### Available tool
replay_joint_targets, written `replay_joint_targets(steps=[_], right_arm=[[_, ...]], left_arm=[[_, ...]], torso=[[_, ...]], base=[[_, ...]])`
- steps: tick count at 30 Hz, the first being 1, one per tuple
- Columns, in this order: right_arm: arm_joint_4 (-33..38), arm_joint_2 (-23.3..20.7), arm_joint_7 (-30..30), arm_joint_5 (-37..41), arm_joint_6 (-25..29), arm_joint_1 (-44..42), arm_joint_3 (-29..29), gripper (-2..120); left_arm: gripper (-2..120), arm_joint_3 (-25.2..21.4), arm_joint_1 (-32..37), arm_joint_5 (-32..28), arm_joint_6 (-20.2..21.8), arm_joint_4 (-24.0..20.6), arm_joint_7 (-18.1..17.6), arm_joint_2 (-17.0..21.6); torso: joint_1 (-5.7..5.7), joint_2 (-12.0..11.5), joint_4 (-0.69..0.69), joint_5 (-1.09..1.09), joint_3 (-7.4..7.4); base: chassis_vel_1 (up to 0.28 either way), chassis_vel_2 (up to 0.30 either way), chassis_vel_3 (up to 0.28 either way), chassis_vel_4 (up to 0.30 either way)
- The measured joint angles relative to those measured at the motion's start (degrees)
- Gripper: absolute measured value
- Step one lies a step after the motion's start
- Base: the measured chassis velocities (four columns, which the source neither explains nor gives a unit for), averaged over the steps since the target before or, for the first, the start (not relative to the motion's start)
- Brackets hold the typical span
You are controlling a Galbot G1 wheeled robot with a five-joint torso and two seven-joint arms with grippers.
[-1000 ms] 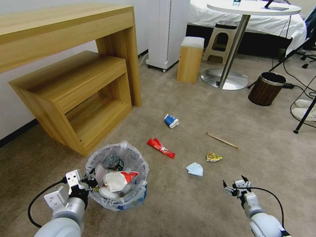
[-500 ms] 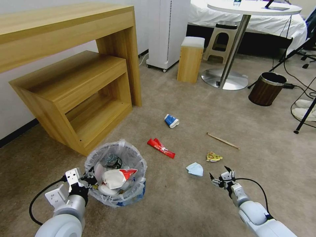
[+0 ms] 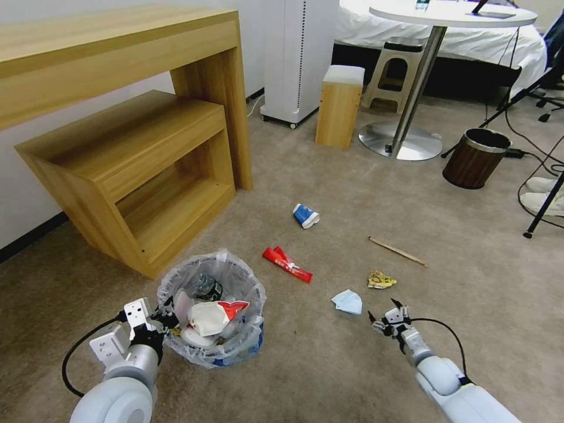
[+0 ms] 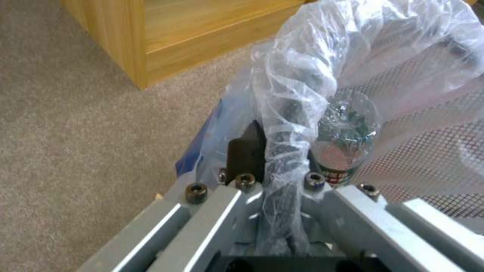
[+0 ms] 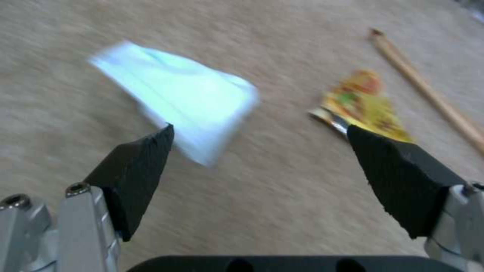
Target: Pick up the trash bin and place the garbage on the floor into it.
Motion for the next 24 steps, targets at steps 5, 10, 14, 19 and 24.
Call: replay_joint_targets(steps=[5, 10, 14, 19, 24], right_arm=[[-2.4, 2.3, -0.8, 0.0, 1.5, 1.7, -1.9, 91], [-3.4, 2.9, -0.4, -1.0, 1.5, 2.1, -1.8, 91], [-3.6, 2.0, 0.0, -1.4, 1.5, 1.6, -0.5, 81], [-5.2, 1.0, 0.6, -2.5, 2.2, 1.7, 1.1, 69], [-8.1, 1.5, 0.5, -2.8, 3.5, 3.5, 1.3, 64]], left_arm=[[1, -0.2, 0.1, 0.0, -0.2, 0.0, 0.0, -0.2], [1, -0.5, 0.0, 0.0, -0.4, 0.2, 0.0, 0.1], [1, -0.6, -0.1, 0.0, -0.5, 0.8, 0.0, 0.2], [1, 0.1, -0.6, 0.4, -0.9, 1.8, 0.2, -0.1], [1, 0.3, -0.6, 0.7, -1.1, 2.3, 0.5, -0.2]], torso=[[0.0, 0.0, 0.01, 0.0, 0.0], [0.0, 0.0, 0.01, 0.0, 0.0], [0.0, 0.0, 0.0, -0.03, 0.0], [0.0, 0.0, 0.0, -0.01, 0.0], [0.0, 0.0, 0.0, -0.01, 0.0]], base=[[0.0, 0.0, 0.0, 0.0], [0.0, 0.0, 0.0, 0.0], [0.0, 0.0, 0.0, 0.0], [0.0, 0.0, 0.0, 0.0], [0.0, 0.0, 0.0, 0.0]])
